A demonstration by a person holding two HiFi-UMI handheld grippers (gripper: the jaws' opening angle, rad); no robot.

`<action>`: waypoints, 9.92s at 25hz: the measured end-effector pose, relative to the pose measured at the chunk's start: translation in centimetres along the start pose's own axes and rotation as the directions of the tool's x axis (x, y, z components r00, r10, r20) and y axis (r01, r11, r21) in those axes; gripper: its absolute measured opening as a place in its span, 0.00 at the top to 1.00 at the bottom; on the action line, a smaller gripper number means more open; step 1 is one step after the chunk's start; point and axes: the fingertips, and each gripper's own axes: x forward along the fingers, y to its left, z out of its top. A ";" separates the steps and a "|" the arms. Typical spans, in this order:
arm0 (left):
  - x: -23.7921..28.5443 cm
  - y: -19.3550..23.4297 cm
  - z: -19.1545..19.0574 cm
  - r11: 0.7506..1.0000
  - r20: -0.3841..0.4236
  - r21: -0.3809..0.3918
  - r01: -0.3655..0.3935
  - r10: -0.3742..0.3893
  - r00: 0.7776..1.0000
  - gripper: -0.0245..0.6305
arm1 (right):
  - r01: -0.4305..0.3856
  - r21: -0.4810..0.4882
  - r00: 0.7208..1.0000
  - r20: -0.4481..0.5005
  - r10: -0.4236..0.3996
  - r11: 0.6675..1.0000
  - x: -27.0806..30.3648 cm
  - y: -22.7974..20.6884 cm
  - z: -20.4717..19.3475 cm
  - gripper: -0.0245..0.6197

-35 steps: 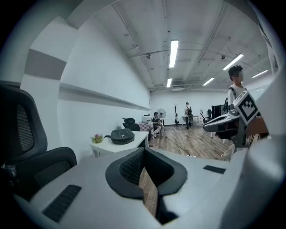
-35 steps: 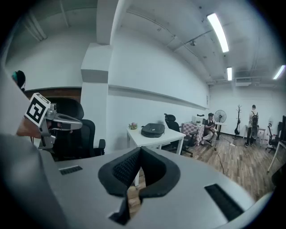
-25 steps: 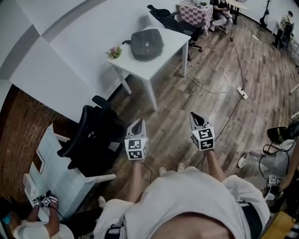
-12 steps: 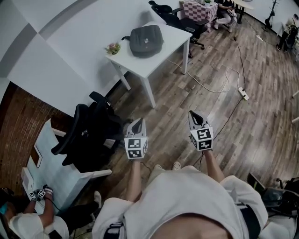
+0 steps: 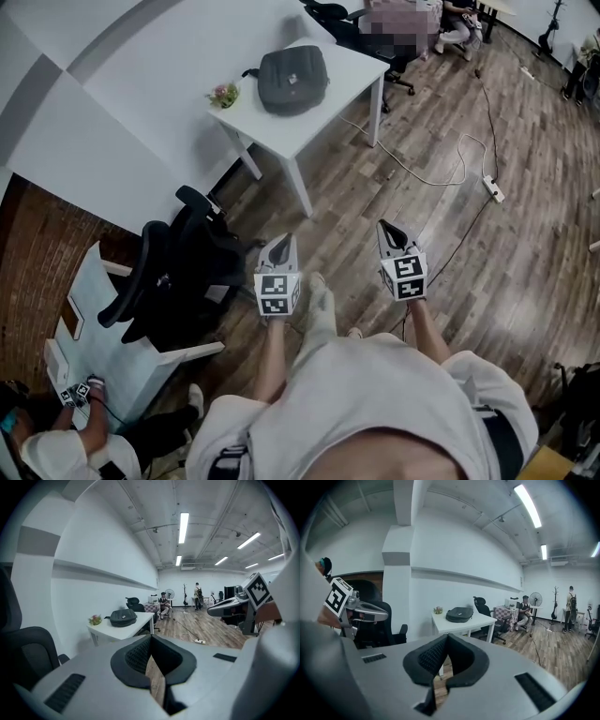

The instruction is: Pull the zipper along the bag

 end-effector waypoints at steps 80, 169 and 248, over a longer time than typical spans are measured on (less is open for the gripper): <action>62.1 23.5 4.6 0.790 -0.459 0.436 0.430 -0.216 0.862 0.92 | -0.166 0.110 0.946 -0.261 0.189 0.980 64.1 -24.5 4.5 0.94; 65.5 23.6 0.0 0.722 -0.591 0.192 0.665 -0.456 0.665 0.85 | -0.471 -0.237 0.642 -0.753 0.146 0.850 72.4 -20.9 -3.9 0.93; 66.5 16.2 -0.2 0.543 -0.587 0.415 0.730 -0.453 0.670 0.85 | -0.210 -0.080 0.567 -0.822 0.054 0.974 64.2 -20.0 -5.6 0.92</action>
